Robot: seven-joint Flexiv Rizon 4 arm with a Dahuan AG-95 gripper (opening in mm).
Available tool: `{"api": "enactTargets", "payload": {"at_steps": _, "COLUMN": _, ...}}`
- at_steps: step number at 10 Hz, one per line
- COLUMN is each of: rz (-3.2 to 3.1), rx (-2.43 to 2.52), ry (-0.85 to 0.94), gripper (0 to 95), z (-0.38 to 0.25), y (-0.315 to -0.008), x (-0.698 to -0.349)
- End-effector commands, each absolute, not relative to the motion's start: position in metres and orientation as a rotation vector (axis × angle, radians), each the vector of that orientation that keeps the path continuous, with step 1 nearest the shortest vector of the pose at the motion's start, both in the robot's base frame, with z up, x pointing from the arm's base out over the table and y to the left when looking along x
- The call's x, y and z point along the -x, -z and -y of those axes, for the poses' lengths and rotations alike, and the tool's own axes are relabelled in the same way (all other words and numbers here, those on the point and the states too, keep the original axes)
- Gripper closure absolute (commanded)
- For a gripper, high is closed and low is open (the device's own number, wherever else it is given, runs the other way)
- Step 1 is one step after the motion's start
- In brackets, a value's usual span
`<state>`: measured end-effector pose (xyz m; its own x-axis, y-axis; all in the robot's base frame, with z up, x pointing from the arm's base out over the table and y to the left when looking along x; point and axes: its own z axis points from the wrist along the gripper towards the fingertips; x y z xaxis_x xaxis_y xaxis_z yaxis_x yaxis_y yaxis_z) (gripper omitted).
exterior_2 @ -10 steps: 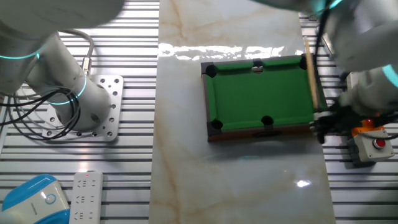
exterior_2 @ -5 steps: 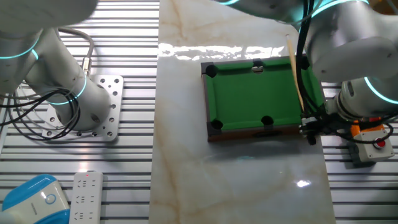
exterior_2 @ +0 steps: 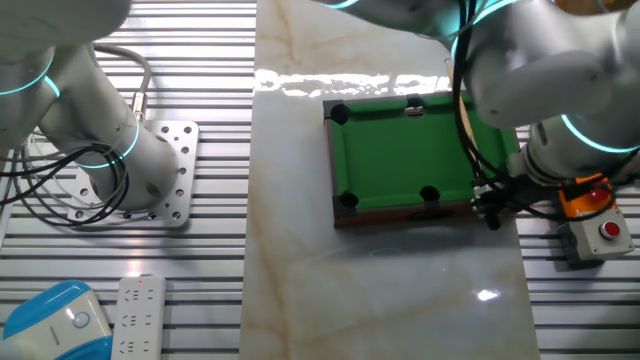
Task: Hit the pool ball
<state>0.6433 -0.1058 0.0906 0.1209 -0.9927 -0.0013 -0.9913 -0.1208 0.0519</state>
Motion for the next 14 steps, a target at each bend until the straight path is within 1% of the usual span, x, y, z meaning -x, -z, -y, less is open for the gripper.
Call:
{"api": "enactTargets", "payload": {"at_steps": 1, "rz": 2.022, "rx": -2.34, "ry": 0.063, "gripper": 38.0, "z": 0.105, "y": -0.091, "x": -0.644}}
{"api": "enactTargets", "payload": {"at_steps": 5, "rz": 2.023, "rx": -2.336, "ry": 0.058, "gripper": 38.0, "z": 0.105, "y": -0.091, "x": -0.644}}
{"api": "enactTargets", "payload": {"at_steps": 7, "rz": 2.136, "rx": -2.224, "ry": 0.056, "gripper": 38.0, "z": 0.105, "y": -0.094, "x": -0.645}}
{"api": "enactTargets", "payload": {"at_steps": 11, "rz": 2.631, "rx": -1.515, "ry": 0.039, "gripper": 38.0, "z": 0.106, "y": -0.148, "x": -0.648}}
{"api": "enactTargets", "payload": {"at_steps": 12, "rz": 2.678, "rx": -1.427, "ry": 0.033, "gripper": 38.0, "z": 0.105, "y": -0.151, "x": -0.648}}
{"api": "enactTargets", "payload": {"at_steps": 13, "rz": 2.801, "rx": -1.179, "ry": 0.035, "gripper": 38.0, "z": 0.102, "y": -0.158, "x": -0.64}}
{"api": "enactTargets", "payload": {"at_steps": 14, "rz": 2.837, "rx": -1.095, "ry": 0.034, "gripper": 38.0, "z": 0.099, "y": -0.159, "x": -0.629}}
